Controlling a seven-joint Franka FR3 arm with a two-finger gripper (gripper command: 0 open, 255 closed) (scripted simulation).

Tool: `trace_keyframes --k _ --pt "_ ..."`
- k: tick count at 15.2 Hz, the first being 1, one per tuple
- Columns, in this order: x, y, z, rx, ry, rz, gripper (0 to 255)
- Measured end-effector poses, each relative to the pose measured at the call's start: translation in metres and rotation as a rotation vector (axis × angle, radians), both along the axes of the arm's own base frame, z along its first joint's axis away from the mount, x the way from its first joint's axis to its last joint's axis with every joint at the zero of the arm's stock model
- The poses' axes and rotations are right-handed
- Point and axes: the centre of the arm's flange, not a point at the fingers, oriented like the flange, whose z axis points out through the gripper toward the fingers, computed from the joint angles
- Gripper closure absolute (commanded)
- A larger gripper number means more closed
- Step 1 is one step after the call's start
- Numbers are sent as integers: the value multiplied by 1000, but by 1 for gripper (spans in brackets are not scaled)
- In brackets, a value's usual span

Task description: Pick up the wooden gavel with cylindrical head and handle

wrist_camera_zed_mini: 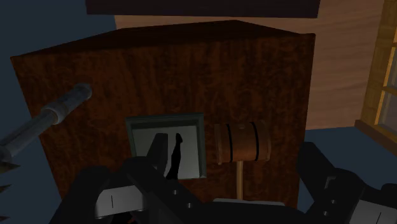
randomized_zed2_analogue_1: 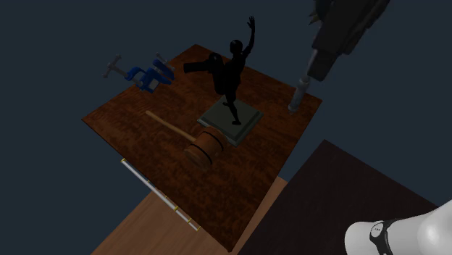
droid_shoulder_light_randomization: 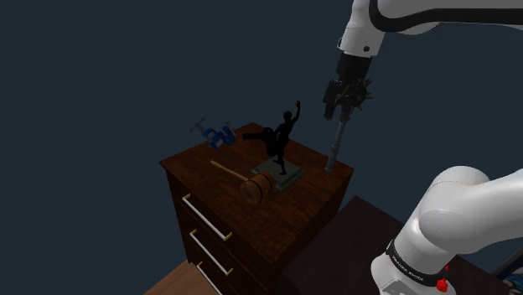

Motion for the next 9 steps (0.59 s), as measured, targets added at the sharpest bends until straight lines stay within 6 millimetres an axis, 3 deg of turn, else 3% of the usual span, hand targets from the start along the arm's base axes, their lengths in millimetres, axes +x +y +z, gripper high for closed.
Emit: trace_keyframes --k 2,9 --pt "4 2 -5 -1 1 2 0" --pt "68 20 -61 -14 13 24 0"
